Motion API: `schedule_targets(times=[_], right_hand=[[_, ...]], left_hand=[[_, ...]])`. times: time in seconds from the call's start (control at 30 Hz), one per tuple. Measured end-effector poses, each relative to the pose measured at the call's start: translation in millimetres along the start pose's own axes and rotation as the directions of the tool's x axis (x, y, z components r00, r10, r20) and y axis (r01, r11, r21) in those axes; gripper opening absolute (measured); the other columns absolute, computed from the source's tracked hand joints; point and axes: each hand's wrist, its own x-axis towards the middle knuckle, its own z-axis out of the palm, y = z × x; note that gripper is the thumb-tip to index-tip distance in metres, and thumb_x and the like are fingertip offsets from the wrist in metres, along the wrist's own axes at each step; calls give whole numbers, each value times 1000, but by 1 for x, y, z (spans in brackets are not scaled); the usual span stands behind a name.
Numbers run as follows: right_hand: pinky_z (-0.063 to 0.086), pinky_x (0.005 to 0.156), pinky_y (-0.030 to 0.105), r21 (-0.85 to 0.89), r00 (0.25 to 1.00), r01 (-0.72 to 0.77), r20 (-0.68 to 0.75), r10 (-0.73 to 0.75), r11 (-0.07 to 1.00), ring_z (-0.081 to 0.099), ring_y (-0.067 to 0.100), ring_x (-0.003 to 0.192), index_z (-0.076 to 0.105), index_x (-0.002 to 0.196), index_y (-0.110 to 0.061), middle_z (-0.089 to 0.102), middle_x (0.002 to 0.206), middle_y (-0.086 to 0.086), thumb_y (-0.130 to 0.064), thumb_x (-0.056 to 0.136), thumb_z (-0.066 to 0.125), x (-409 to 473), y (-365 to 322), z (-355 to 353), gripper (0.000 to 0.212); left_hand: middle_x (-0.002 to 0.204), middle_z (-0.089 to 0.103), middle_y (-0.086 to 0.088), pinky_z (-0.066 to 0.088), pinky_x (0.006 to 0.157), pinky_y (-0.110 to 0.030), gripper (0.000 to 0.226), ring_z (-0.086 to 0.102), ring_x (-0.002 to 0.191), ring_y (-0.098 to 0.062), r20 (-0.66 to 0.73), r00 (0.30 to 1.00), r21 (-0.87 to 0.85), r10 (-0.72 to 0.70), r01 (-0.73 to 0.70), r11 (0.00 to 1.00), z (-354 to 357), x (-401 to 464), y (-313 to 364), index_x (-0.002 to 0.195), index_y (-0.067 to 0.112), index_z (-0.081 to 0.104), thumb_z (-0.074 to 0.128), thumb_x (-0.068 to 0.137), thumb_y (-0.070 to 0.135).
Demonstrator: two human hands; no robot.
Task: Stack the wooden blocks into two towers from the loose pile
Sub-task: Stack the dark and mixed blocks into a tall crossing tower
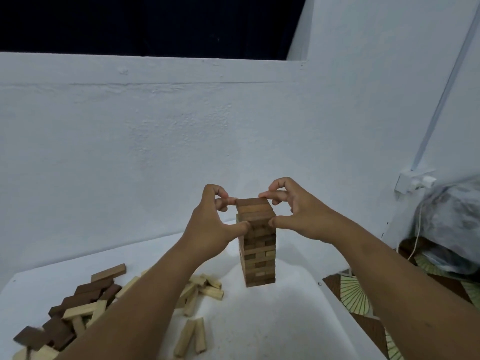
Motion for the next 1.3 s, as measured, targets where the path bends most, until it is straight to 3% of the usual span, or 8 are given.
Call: schedule_targets(times=[0.23, 0.43, 0.7, 0.9, 1.0, 1.13, 1.23, 1.3], right_hand=[[42, 84, 23, 14, 997, -37, 68, 36, 999, 45, 4, 118, 38, 116, -33, 56, 130, -15, -10, 78, 74, 6, 10, 2, 57], [47, 93, 34, -3, 996, -37, 80, 38, 999, 45, 5, 119, 38, 116, -35, 55, 131, -14, -10, 77, 74, 8, 14, 3, 58], [46, 92, 32, -14, 995, -31, 99, 33, 999, 45, 6, 119, 38, 115, -37, 55, 133, -13, -12, 78, 75, 9, 16, 3, 58], [40, 87, 21, 9, 994, -25, 109, 23, 1000, 43, 6, 126, 37, 124, -42, 46, 142, -13, -15, 75, 79, 10, 17, 2, 69], [38, 97, 27, 3, 997, -7, 72, 7, 1000, 36, 3, 134, 35, 130, -48, 35, 148, -18, -25, 74, 81, 6, 15, 2, 77], [34, 107, 30, -9, 994, 88, -63, -88, 996, 30, -6, 136, 39, 126, -54, 38, 141, -29, -32, 77, 78, -2, -4, 13, 66], [35, 98, 15, 16, 967, 174, -194, -167, 985, 39, -11, 126, 49, 120, -48, 47, 131, -33, -24, 82, 72, -12, -32, 37, 51], [42, 97, 19, 6, 949, 241, -213, -234, 971, 53, 1, 115, 55, 115, -43, 57, 120, -29, -23, 84, 68, -17, -50, 64, 40]], left_hand=[[114, 63, 17, 42, 78, -20, 59, 51, 112, -4, 24, 999, -6, -47, 47, 999, 6, -3, -10, 109, 28, 36, 82, 74, 21], [115, 60, 17, 40, 73, -16, 59, 50, 110, -3, 35, 998, 0, -59, 59, 998, 10, -2, -14, 111, 29, 35, 81, 76, 20], [120, 59, 13, 41, 74, -16, 61, 50, 111, -6, 54, 995, -2, -82, 82, 997, 10, -1, -17, 115, 31, 34, 81, 77, 23], [126, 55, 17, 45, 80, -20, 77, 46, 120, -8, 95, 990, -34, -107, 111, 993, 8, -1, -21, 129, 42, 30, 83, 75, 31], [134, 48, 14, 42, 88, -25, 87, 43, 124, -9, 111, 988, -33, -109, 113, 993, 3, -6, -21, 134, 47, 26, 85, 71, 34], [135, 46, 21, 43, 96, -29, 84, 43, 124, -4, 51, 996, -13, -69, 70, 997, -16, -25, -13, 135, 49, 26, 83, 73, 40], [129, 51, 28, 45, 94, -25, 67, 46, 120, 4, -27, 999, 15, -45, 46, 999, -41, -49, -12, 130, 50, 35, 77, 80, 37], [123, 56, 29, 47, 91, -26, 49, 50, 115, 6, -93, 994, 37, -48, 52, 998, -63, -69, -16, 121, 46, 46, 74, 83, 31]])
